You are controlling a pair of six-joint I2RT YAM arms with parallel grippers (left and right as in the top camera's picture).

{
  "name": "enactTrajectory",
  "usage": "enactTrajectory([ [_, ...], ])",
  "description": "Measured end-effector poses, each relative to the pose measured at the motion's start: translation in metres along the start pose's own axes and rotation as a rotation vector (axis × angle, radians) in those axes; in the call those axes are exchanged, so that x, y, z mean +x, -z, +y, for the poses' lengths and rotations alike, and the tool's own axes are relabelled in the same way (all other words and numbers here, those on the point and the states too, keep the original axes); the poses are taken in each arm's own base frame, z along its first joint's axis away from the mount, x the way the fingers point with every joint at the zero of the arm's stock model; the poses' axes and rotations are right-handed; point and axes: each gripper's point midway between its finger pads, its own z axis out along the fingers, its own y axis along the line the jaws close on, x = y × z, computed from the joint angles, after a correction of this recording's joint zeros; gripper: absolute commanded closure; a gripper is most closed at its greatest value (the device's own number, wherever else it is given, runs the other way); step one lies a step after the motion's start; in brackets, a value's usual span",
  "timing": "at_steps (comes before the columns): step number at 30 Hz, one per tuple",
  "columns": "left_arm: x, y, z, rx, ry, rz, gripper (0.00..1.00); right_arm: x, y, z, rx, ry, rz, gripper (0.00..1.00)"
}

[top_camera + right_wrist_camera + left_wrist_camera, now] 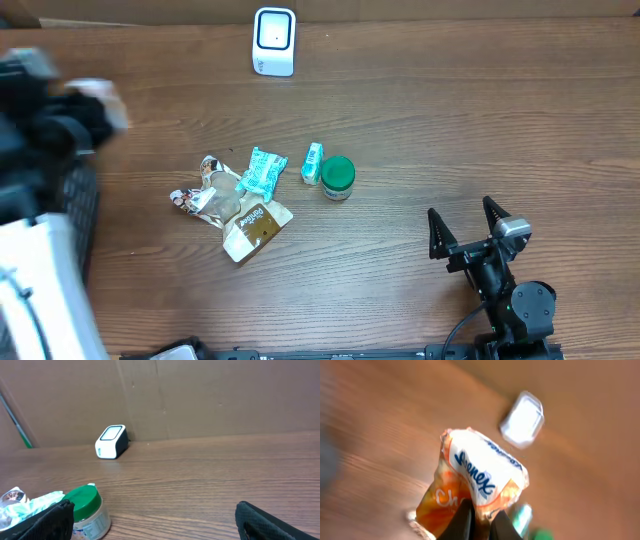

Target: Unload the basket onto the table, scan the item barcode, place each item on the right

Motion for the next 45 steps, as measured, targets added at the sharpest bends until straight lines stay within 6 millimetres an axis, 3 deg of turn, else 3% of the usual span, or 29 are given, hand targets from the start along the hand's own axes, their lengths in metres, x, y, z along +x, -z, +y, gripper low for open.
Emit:
enactTrajectory([
  [2,0.049,-0.038,-0.041,0.067,-0.084,0.165,0.96,0.0,0.0,0.0,0.0,0.0,0.0,0.0],
  [7,0.158,-0.11,-0.096,0.068,-0.223,0.45,0.96,0.0,0.0,0.0,0.0,0.0,0.0,0.0],
  [11,0.215,-0.141,-0.106,-0.03,-0.278,0.561,0.96,0.0,0.0,0.0,0.0,0.0,0.0,0.0],
  [16,0.266,-0.172,-0.084,-0.244,-0.151,0.663,0.95,0.0,0.0,0.0,0.0,0.0,0.0,0.0],
  [17,0.273,-0.177,-0.079,-0.28,-0.129,0.678,0.8,0.0,0.0,0.0,0.0,0.0,0.0,0.0],
  [18,0.281,-0.183,-0.073,-0.322,-0.102,0.693,0.19,0.0,0.0,0.0,0.0,0.0,0.0,0.0],
  [19,0.286,-0.187,-0.069,-0.343,-0.084,0.7,0.02,0.0,0.0,0.0,0.0,0.0,0.0,0.0],
  [23,0.294,-0.202,-0.065,-0.358,-0.084,0.709,0.0,0.0,0.0,0.0,0.0,0.0,0.0,0.0],
  [26,0.293,-0.187,-0.059,-0.407,-0.095,0.752,0.0,0.0,0.0,0.0,0.0,0.0,0.0,0.0],
  [33,0.236,-0.141,-0.076,-0.443,-0.121,0.684,0.0,0.0,0.0,0.0,0.0,0.0,0.0,0.0],
  [36,0.218,-0.105,-0.059,-0.531,-0.123,0.649,0.01,0.0,0.0,0.0,0.0,0.0,0.0,0.0],
  [39,0.205,-0.088,-0.036,-0.633,-0.097,0.631,0.0,0.0,0.0,0.0,0.0,0.0,0.0,0.0],
  [42,0.198,-0.092,-0.015,-0.687,-0.069,0.611,0.0,0.0,0.0,0.0,0.0,0.0,0.0,0.0],
  [45,0.208,-0.104,0.017,-0.741,-0.033,0.631,0.04,0.0,0.0,0.0,0.0,0.0,0.0,0.0],
])
